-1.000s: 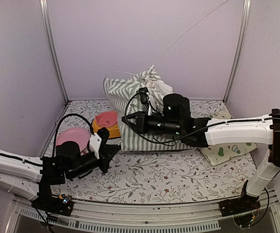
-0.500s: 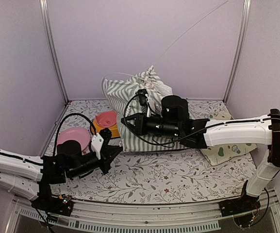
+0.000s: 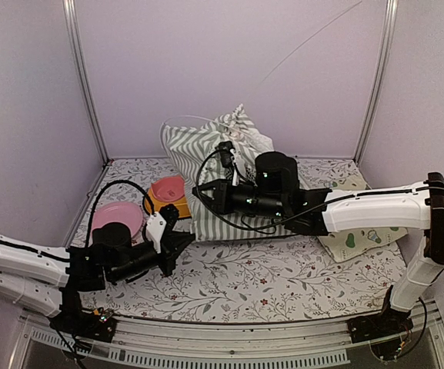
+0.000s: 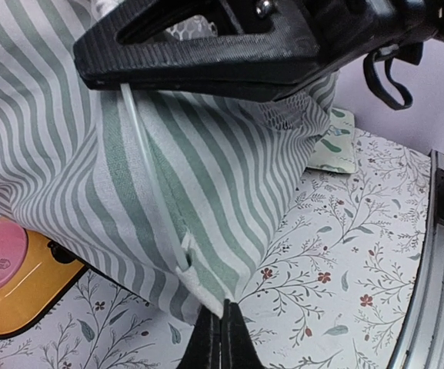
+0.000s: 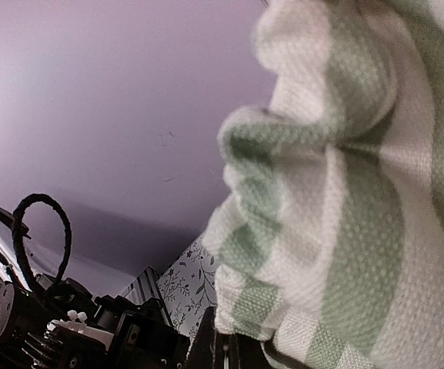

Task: Set up the pet tent
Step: Insert the tent pole into the pole socket of the pet tent.

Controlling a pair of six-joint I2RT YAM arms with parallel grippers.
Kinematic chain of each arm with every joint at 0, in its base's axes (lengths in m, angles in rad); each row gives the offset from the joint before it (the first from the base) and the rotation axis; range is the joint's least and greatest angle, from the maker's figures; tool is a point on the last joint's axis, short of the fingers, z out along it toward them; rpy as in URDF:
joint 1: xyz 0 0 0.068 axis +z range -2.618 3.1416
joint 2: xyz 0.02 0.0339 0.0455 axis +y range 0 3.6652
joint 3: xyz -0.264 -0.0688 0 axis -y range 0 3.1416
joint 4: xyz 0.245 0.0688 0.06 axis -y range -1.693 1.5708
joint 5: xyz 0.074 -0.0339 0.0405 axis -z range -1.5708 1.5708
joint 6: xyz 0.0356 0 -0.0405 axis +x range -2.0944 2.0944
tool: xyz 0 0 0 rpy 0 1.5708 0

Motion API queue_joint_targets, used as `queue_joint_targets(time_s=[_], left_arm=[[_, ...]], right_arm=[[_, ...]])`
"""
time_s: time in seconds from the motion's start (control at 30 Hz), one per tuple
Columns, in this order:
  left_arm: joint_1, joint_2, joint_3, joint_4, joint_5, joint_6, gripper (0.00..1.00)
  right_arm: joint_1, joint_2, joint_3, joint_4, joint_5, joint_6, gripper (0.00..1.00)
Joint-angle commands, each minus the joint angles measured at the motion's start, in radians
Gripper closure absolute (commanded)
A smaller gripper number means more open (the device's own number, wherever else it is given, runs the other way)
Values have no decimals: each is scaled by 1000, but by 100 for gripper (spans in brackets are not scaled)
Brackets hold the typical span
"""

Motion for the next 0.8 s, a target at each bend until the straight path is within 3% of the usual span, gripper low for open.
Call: queue_joint_targets(time_s=[0.0, 0.37, 0.77], left_arm=[[2, 4, 23, 25, 26, -8, 100], [16, -34, 6, 23, -17, -22, 100], [45, -35, 18, 21, 34, -22, 100]], right_arm=[[-9, -19, 7, -3, 54, -51, 100], [-9, -28, -4, -8, 28, -47, 100], [-7, -25, -39, -8, 9, -32, 100]])
